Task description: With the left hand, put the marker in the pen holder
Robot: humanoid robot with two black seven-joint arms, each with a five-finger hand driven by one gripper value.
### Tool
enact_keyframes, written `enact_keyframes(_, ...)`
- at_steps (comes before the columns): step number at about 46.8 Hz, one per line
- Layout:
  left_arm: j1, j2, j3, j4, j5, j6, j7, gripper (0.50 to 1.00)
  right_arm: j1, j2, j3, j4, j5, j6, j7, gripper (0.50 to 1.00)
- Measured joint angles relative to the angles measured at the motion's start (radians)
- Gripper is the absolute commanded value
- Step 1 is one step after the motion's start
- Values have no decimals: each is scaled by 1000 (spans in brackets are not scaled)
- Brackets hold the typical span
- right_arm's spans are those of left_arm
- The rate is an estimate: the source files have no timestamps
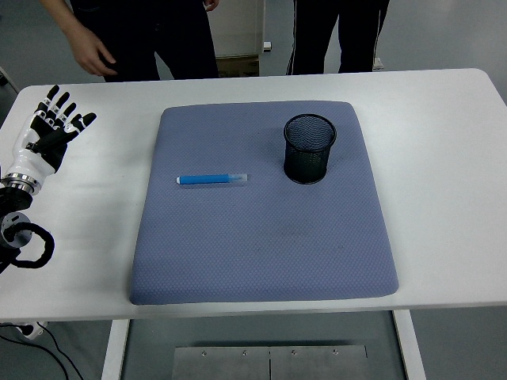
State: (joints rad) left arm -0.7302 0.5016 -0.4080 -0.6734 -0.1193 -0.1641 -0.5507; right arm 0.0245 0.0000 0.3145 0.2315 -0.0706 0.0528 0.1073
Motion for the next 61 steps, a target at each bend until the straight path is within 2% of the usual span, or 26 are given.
enact_keyframes(25, -1, 1, -3, 1, 0, -1, 5, 1000, 0, 0, 0, 0, 0, 0, 0, 1000)
enact_keyframes(33, -3, 15, -2, 3, 37, -56, 8, 1000, 0, 0, 0, 0, 0, -1, 0, 1000)
enact_keyframes(44, 10, 2, -2, 2, 34, -71, 6, 1000, 0, 0, 0, 0, 0, 0, 0, 1000)
enact_keyframes(50, -7, 10, -2, 2, 44, -87, 6, 1000, 0, 0, 0, 0, 0, 0, 0, 1000)
enact_keyframes(61, -44, 15, 1, 4, 83, -79, 8, 1000, 0, 0, 0, 0, 0, 0, 0, 1000)
